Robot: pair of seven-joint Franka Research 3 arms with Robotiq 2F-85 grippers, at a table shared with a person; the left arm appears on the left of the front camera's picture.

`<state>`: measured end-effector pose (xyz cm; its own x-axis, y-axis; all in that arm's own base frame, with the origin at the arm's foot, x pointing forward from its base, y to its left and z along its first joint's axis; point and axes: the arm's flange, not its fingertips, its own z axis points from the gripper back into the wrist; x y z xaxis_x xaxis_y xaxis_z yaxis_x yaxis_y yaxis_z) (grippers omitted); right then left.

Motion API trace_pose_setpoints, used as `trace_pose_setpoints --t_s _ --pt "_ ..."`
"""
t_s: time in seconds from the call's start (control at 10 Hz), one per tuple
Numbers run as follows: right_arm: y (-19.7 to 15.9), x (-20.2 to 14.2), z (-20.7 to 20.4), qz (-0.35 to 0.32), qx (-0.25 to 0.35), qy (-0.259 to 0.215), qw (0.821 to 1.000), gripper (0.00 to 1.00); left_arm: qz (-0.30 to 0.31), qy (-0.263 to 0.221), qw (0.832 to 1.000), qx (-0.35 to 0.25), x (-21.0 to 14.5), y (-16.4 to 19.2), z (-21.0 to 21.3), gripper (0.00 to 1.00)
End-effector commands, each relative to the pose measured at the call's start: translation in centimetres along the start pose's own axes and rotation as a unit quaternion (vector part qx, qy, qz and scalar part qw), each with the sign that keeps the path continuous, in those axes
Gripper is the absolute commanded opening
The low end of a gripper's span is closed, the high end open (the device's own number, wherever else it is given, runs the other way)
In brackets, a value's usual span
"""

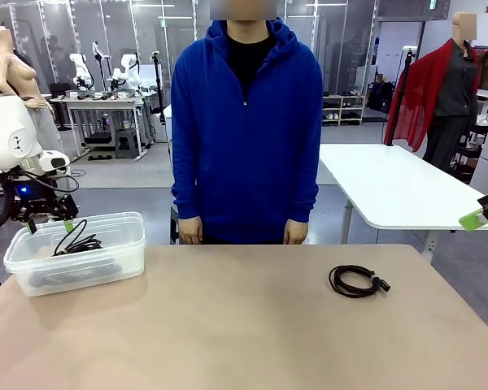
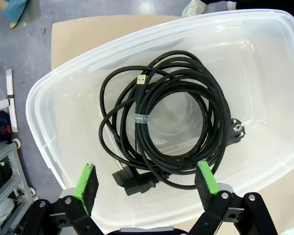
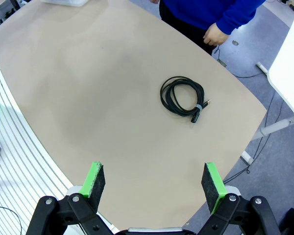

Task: Organize and store the cables.
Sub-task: Place the USB Extension Cable into the Organizing box.

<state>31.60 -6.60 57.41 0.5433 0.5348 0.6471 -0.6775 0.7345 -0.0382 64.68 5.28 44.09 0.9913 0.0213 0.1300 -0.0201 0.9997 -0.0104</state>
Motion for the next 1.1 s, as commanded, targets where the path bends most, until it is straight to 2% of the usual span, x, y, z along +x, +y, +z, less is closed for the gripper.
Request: trace_pose_setpoints --t_s 0.0,0.5,0.7,0.8,1.0 --pt "-0.1 -0.2 0.0 0.002 0.003 -0.002 1.000 1.00 0.002 -0.005 1.000 0.002 0.1 0.1 -0.1 1.00" --pt "-0.1 -0.2 0.0 0.002 0.003 -0.002 1.000 1.00 0.000 0.000 1.000 0.000 0.0 0.0 0.0 0.98" --pt "-0.1 -0.2 0.0 0.002 0.003 -0.002 1.000 1.00 -0.065 -0.015 0.998 -0.011 -1.8 -0.2 2.2 1.00" --pt "-0.1 -0.2 0.0 0.002 0.003 -0.002 1.000 1.00 -0.106 -0.007 0.993 -0.044 -3.2 0.0 4.3 1.00" --pt "-0.1 -0.2 0.0 0.002 0.003 -0.002 1.000 1.00 -0.165 -0.002 0.986 -0.020 -5.4 -0.8 5.7 1.00"
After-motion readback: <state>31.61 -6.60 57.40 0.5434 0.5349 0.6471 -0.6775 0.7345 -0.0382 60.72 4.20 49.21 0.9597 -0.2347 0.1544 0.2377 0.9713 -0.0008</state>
